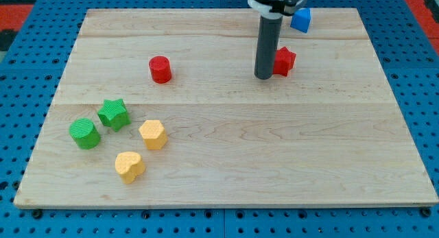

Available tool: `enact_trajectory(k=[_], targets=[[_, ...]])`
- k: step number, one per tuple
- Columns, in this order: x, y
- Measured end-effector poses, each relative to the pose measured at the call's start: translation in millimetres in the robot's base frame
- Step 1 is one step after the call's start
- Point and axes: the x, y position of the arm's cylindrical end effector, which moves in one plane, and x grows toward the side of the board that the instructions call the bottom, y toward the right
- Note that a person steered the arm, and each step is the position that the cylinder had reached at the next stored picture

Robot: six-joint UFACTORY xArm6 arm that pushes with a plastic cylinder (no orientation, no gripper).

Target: Push the red star closer to blue cube

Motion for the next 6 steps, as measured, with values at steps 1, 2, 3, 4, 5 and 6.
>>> enact_trajectory(k=[1,2,3,4,5,6], targets=[[13.3,33.9],[-8.8,51.7],[-16.9,77.6],[13.0,95.2],[19.0,56.8],[-34.2,37.0]])
